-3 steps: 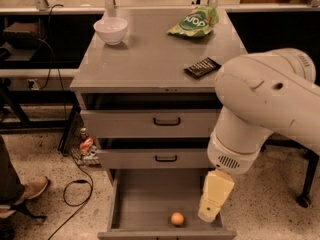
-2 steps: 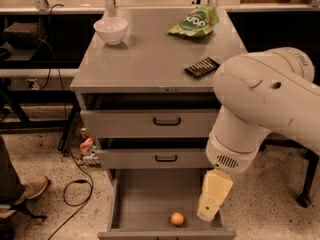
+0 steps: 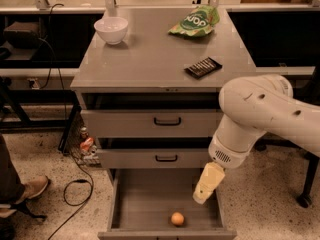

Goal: Pick orange from bottom drawer and place on counter

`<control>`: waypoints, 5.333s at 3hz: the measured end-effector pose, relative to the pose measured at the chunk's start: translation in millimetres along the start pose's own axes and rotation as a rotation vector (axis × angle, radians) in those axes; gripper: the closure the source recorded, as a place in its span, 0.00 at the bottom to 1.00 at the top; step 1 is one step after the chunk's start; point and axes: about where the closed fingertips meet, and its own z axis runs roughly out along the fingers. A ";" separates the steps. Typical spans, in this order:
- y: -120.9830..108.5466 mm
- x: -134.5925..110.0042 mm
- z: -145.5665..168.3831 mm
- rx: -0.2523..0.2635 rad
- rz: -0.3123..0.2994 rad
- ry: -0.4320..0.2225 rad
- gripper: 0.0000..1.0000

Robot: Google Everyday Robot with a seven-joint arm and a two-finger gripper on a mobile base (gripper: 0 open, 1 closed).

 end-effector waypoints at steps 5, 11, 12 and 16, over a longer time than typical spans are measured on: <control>-71.4 2.6 170.0 -0.033 0.463 0.121 0.00; -82.8 -19.5 449.5 -0.364 0.848 -0.010 0.00; -77.4 -24.3 463.1 -0.337 0.855 0.009 0.00; -51.0 -75.1 528.6 -0.231 0.861 0.043 0.00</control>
Offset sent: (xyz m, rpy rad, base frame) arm 0.0692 -0.0344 -0.2467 -0.1435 0.1869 -0.7538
